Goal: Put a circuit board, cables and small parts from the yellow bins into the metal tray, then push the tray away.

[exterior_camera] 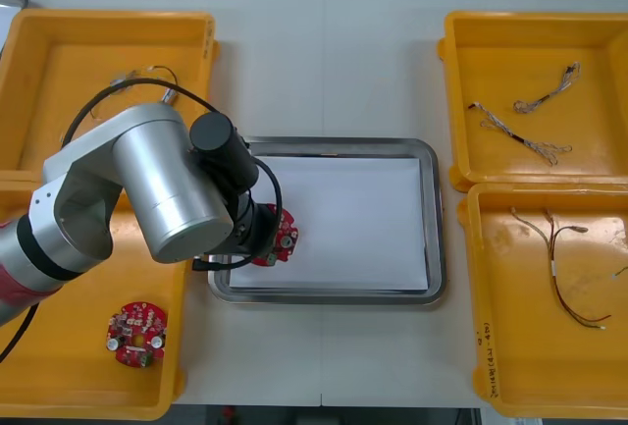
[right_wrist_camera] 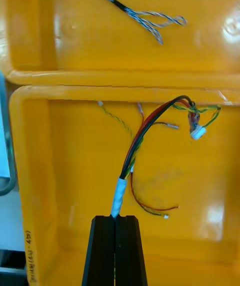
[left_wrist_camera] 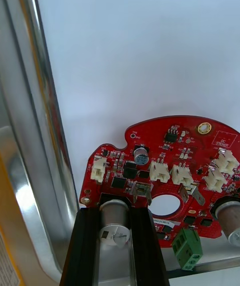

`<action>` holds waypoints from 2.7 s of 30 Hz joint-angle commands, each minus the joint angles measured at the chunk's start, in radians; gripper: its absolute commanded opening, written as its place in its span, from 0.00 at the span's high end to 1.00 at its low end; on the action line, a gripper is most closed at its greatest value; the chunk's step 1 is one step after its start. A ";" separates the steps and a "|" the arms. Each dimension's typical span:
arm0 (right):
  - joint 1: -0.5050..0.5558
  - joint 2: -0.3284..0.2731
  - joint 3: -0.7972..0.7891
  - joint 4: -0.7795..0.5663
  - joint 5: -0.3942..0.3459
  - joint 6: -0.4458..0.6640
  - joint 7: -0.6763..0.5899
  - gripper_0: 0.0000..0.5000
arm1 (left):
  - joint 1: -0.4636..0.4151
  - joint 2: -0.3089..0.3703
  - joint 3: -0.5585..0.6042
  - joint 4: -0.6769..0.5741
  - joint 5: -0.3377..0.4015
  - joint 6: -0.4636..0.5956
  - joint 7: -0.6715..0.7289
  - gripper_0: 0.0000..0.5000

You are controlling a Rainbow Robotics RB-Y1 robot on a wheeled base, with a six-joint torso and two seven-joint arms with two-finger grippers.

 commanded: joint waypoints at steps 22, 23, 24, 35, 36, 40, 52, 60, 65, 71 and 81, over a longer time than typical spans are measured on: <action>-0.106 -0.139 0.127 -0.140 -0.170 0.004 0.158 1.00 | -0.035 -0.037 -0.063 0.041 -0.022 -0.070 0.089 0.00; -0.106 -0.144 0.130 -0.140 -0.172 0.004 0.161 1.00 | -0.036 -0.037 -0.063 0.037 -0.021 -0.067 0.091 0.00; -0.106 -0.147 0.130 -0.140 -0.173 0.004 0.162 1.00 | -0.036 -0.037 -0.061 0.031 -0.019 -0.064 0.095 0.00; -0.105 -0.156 0.136 -0.146 -0.140 0.004 0.193 1.00 | -0.035 -0.029 0.017 -0.083 0.004 0.067 0.111 0.00; -0.105 -0.156 0.136 -0.147 -0.135 0.004 0.196 1.00 | -0.035 -0.029 0.028 -0.094 0.007 0.077 0.112 0.00; -0.105 -0.156 0.136 -0.152 -0.126 0.004 0.201 1.00 | -0.035 -0.025 0.081 -0.123 0.033 0.126 0.115 0.00; -0.103 -0.155 0.137 -0.141 -0.103 0.004 0.202 1.00 | -0.035 0.014 0.292 -0.164 0.102 0.255 0.088 0.00; -0.111 -0.155 0.140 -0.141 -0.106 0.004 0.204 1.00 | -0.035 0.078 0.453 -0.160 0.147 0.276 -0.001 0.00; -0.144 -0.155 0.176 -0.143 -0.107 0.004 0.204 1.00 | -0.036 0.123 0.523 -0.111 0.170 0.276 -0.080 0.00; -0.230 -0.155 0.274 -0.141 -0.107 0.004 0.196 1.00 | -0.062 0.156 0.589 0.014 0.179 0.276 -0.210 0.00; -0.485 -0.153 0.542 -0.118 -0.135 0.004 0.190 1.00 | -0.148 0.176 0.658 0.256 0.157 0.266 -0.452 0.00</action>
